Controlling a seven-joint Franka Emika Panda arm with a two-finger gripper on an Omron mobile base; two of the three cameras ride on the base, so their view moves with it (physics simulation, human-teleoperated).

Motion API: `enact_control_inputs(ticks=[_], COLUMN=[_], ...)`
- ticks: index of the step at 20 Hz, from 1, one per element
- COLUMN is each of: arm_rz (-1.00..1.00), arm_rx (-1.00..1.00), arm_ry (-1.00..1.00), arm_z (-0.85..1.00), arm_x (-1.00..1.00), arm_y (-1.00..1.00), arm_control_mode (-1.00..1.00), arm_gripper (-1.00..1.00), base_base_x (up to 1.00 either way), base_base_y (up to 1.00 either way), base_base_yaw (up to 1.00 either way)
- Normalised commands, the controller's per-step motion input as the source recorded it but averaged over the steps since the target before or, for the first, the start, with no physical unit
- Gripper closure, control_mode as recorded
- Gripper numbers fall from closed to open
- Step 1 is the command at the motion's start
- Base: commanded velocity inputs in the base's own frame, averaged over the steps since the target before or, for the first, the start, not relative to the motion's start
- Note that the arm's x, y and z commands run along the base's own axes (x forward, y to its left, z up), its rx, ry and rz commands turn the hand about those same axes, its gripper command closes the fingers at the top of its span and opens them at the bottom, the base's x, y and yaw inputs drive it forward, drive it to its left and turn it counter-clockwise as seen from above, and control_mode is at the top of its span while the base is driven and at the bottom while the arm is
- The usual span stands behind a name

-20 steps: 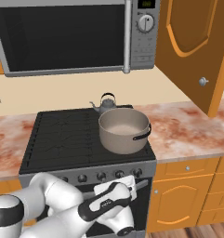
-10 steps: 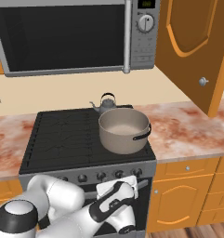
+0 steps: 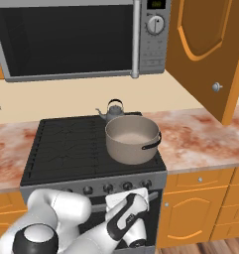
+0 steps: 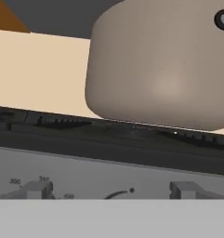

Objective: Pick the kettle from the cabinet and place it on a stove burner. Then pick the pot from the counter and place it on another stove burner. Finally, turn both burners on.

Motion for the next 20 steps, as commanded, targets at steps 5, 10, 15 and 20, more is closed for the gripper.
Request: enact_control_inputs(ticks=[5,10,15,20], arm_rz=[0.00,0.00,0.00,0.00], arm_rx=[0.02,0.02,0.01,0.01], arm_ry=[0.00,0.00,0.00,0.00], arm_z=[-0.17,-0.15,-0.10,-0.11], arm_x=[0.14,0.14,0.13,0.15], arm_y=[-0.01,0.00,0.00,-0.02], arm_control_mode=[-1.00,-1.00,-1.00,-1.00], arm_gripper=[-1.00,-1.00,-1.00,-1.00], base_base_x=[0.00,0.00,0.00,0.00], base_base_y=[0.00,0.00,0.00,0.00], base_base_yaw=[0.00,0.00,0.00,0.00])
